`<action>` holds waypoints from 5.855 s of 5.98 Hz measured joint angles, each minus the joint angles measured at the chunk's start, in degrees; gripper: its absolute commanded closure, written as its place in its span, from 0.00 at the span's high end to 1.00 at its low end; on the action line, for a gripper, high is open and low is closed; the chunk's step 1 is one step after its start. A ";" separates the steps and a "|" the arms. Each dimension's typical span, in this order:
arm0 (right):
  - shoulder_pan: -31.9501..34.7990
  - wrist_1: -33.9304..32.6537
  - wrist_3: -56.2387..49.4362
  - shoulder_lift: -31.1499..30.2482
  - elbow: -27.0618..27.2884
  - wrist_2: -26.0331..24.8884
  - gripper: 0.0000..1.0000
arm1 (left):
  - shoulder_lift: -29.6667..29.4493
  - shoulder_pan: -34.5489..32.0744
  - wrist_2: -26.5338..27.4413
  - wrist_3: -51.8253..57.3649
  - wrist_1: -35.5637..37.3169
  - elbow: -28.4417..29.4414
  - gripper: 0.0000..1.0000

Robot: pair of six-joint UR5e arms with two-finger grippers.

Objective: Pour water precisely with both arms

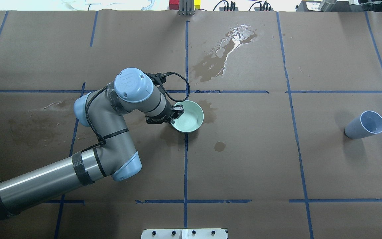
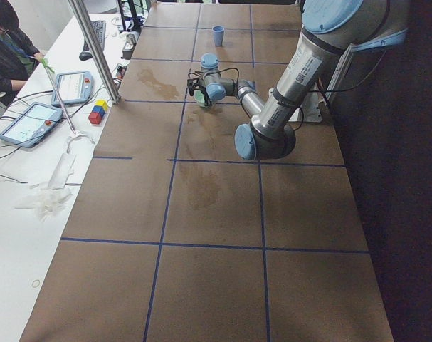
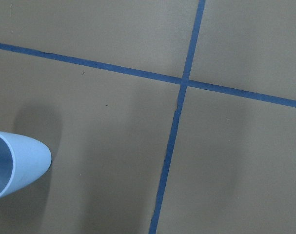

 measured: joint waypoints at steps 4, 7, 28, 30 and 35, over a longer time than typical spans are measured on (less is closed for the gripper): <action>-0.04 0.16 0.43 0.40 0.19 0.06 1.00 | 1.69 -5.16 -5.87 2.99 4.30 -5.10 1.00; -1.40 -0.05 5.12 1.95 1.41 0.47 0.99 | 12.80 -10.37 -8.76 18.52 14.21 -20.40 1.00; -72.91 70.65 70.94 -12.87 -8.81 -83.26 1.00 | 16.64 -10.83 -8.52 21.41 14.33 -22.25 1.00; -73.00 71.95 70.38 -12.34 -9.85 -84.66 1.00 | 16.77 -10.78 -8.52 21.41 14.32 -22.25 1.00; -72.28 73.05 66.98 -11.10 -10.16 -86.24 1.00 | 16.82 -10.75 -8.49 21.41 14.33 -22.25 1.00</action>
